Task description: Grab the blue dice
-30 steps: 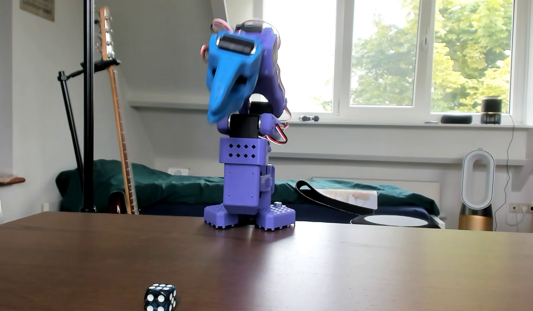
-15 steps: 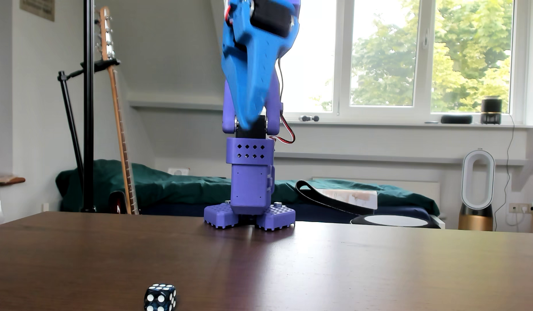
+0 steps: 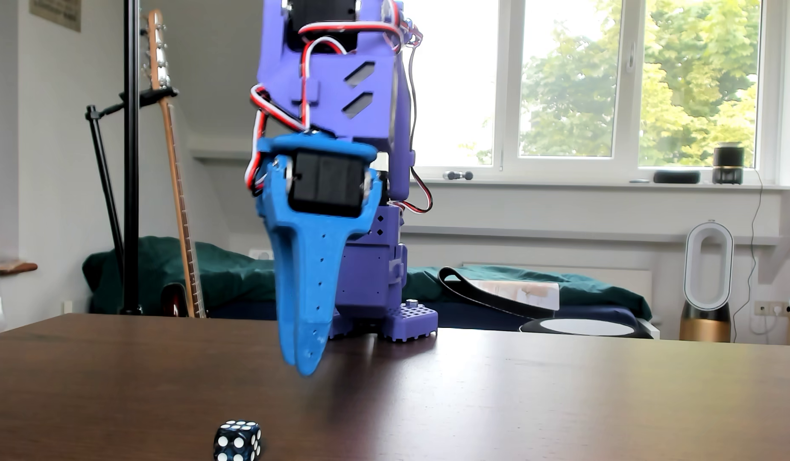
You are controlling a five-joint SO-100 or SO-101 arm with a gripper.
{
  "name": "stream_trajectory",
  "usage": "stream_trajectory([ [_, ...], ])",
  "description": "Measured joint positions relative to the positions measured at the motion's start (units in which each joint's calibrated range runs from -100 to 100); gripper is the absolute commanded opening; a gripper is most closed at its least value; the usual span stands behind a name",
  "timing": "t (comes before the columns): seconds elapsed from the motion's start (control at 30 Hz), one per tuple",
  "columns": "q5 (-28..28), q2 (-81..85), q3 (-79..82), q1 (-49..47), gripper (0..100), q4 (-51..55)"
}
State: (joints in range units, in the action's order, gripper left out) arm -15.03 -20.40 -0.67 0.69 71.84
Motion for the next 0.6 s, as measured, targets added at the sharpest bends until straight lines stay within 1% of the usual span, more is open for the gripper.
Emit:
stream_trajectory([
  [0.3, -0.73, -1.34, -2.06, 1.06, 26, 0.0],
  [0.6, -0.94, -10.37, -8.25, 2.03, 25, 0.0],
])
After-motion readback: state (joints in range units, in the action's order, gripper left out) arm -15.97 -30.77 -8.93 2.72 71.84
